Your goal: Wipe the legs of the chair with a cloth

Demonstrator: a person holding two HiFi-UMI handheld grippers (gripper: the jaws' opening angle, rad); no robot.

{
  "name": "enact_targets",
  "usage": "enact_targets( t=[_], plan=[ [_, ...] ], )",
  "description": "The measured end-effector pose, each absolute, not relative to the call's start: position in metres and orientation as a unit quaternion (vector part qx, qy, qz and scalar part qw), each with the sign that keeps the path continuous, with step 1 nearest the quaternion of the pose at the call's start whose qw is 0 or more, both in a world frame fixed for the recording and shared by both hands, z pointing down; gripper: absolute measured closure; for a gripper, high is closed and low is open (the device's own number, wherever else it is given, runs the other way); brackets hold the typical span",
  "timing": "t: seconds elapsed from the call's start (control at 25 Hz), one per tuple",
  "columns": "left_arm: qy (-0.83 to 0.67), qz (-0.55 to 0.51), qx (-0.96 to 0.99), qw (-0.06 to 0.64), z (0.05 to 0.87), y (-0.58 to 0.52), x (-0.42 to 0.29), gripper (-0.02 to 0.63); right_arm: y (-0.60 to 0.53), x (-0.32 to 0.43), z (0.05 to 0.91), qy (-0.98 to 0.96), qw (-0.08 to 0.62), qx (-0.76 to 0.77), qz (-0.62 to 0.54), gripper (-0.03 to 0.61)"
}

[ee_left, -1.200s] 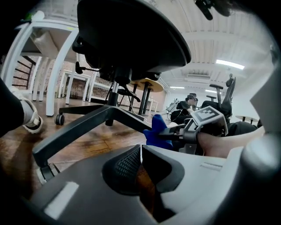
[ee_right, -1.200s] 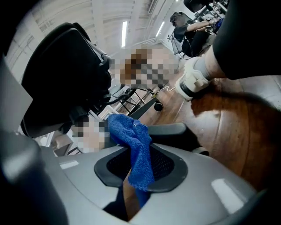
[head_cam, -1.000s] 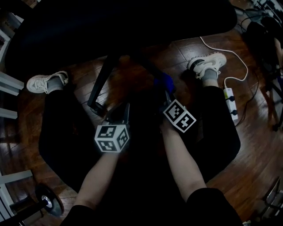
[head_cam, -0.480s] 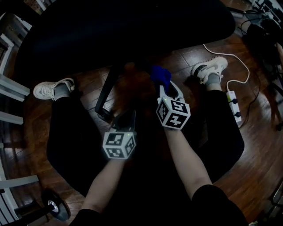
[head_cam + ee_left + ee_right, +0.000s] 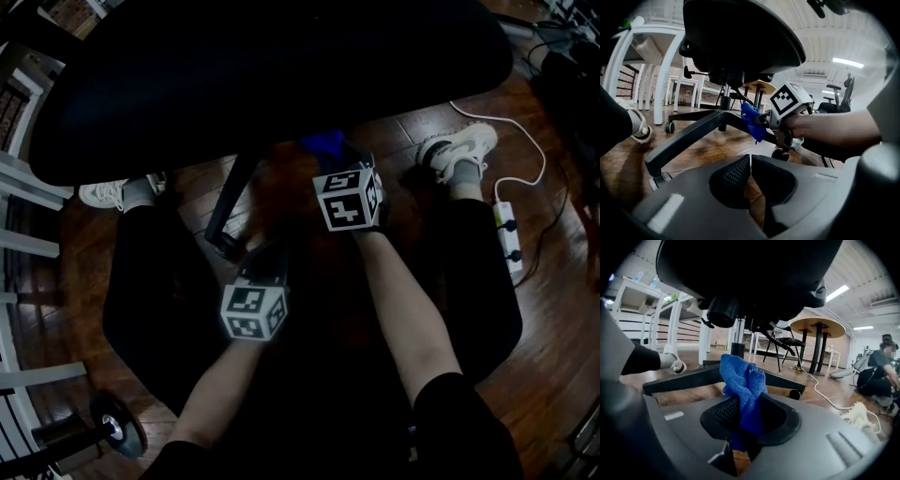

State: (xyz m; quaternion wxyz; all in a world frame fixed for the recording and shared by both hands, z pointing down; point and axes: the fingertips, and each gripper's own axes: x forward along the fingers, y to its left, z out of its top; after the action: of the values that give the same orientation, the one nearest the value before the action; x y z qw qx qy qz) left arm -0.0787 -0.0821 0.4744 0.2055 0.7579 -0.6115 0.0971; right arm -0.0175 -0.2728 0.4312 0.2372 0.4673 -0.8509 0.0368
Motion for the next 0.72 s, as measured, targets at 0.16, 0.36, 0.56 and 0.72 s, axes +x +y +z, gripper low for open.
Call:
enact_targets(
  t=[0.16, 0.36, 0.56, 0.72],
  plan=[
    [-0.6, 0.109, 0.766, 0.204, 0.482, -0.087, -0.069, 0.6, -0.254, 0.005, 0.441, -0.851, 0.25, 0.461, 0.037, 0.468],
    [-0.579, 0.114, 0.782, 0.201, 0.486, -0.086, -0.053, 0.6, -0.232, 0.044, 0.452, -0.842, 0.243, 0.474, 0.087, 0.466],
    [-0.572, 0.112, 0.788, 0.198, 0.484, -0.083, -0.051, 0.6, -0.215, 0.076, 0.459, -0.834, 0.238, 0.485, 0.11, 0.466],
    [-0.579, 0.096, 0.784, 0.205, 0.478, -0.083, -0.053, 0.6, -0.204, 0.101, 0.469, -0.83, 0.229, 0.49, 0.14, 0.466]
  ],
)
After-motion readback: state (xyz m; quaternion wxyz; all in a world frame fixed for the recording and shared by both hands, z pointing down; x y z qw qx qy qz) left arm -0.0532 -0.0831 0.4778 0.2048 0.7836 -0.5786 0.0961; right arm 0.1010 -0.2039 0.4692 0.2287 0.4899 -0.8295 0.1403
